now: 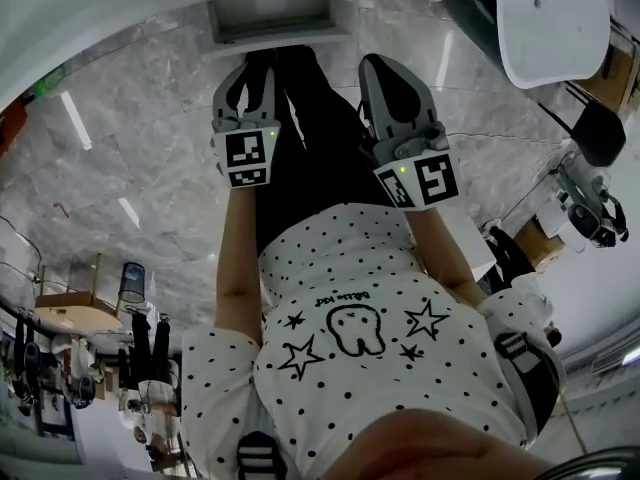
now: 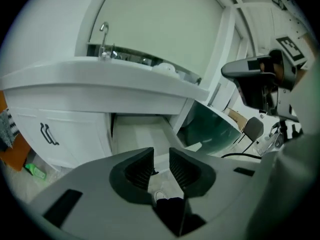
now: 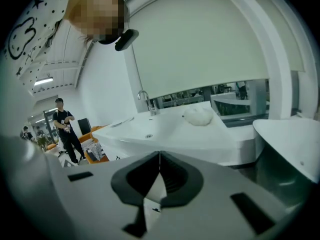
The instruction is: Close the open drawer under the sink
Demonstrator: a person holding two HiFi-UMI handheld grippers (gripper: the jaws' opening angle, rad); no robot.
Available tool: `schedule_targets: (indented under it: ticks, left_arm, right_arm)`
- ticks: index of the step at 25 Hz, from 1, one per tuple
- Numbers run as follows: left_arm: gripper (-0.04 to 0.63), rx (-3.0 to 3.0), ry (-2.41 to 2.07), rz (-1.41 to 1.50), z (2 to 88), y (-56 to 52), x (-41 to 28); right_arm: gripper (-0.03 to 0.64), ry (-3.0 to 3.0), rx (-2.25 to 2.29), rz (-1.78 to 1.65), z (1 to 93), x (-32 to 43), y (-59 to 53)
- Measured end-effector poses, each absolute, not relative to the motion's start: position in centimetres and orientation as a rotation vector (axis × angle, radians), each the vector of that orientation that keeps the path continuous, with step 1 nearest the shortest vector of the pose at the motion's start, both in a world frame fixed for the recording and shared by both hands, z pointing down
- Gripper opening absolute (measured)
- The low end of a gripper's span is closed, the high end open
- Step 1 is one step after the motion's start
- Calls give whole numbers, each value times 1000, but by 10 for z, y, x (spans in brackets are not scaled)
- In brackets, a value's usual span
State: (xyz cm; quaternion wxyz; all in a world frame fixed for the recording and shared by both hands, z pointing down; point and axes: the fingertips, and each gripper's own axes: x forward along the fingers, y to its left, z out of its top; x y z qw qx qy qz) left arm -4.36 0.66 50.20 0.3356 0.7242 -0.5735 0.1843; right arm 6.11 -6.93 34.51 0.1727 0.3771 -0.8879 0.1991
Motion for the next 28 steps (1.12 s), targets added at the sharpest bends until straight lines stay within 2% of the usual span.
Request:
schedule_targets:
  ticks: [9, 17, 28]
  left_arm:
    - [94, 1755, -1539, 575, 608, 14, -26]
    - [112, 1703, -1514, 529, 659, -2, -6]
    - [118, 1693, -1553, 514, 659, -3, -7]
  right_arm:
    - [14, -2510, 1053, 649, 382, 62, -69]
    - [14, -2485, 1078, 662, 407, 68, -62]
    - [14, -2466, 1044, 718, 414, 72, -43]
